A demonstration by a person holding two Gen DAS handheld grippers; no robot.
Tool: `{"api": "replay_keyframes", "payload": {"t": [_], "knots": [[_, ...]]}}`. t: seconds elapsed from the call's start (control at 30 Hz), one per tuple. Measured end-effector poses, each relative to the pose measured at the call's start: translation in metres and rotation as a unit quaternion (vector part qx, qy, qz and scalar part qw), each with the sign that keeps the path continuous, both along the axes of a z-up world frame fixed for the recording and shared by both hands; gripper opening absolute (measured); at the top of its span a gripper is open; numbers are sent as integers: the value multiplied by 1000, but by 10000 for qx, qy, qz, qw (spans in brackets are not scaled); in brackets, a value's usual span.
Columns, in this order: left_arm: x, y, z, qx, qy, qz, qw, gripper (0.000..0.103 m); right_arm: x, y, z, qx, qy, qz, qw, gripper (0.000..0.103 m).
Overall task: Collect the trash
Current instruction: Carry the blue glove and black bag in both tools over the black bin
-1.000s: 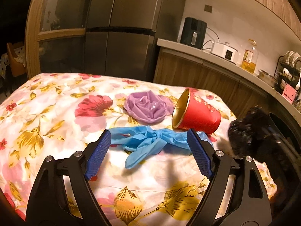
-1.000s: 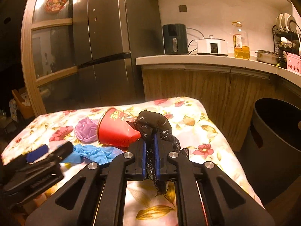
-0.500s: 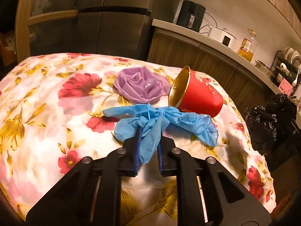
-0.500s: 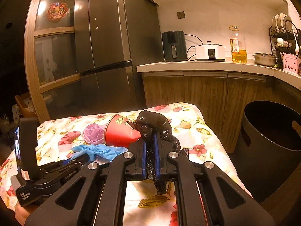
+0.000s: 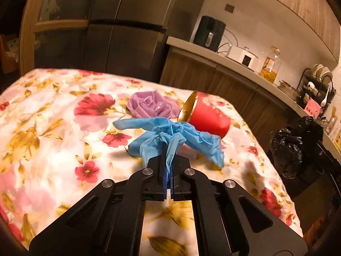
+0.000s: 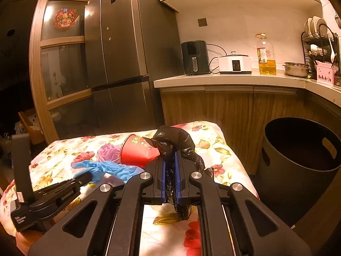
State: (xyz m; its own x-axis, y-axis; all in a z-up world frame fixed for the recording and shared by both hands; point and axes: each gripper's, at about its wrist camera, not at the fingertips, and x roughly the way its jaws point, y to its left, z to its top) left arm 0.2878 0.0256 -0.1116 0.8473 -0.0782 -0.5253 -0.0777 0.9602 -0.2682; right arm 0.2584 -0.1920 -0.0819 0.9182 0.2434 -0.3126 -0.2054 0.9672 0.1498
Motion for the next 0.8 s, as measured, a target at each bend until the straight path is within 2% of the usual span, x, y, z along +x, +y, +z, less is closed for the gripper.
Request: {"api": "replay_keyframes", "payload": {"t": [0.5, 0.8], "knots": [[-45, -55, 64, 356, -652, -308, 9968, 0, -39, -35, 23, 150, -240, -124, 9995, 8], [-56, -105, 85, 436, -859, -601, 9935, 0, -61, -74, 41, 134, -454, -386, 9981, 8]]}}
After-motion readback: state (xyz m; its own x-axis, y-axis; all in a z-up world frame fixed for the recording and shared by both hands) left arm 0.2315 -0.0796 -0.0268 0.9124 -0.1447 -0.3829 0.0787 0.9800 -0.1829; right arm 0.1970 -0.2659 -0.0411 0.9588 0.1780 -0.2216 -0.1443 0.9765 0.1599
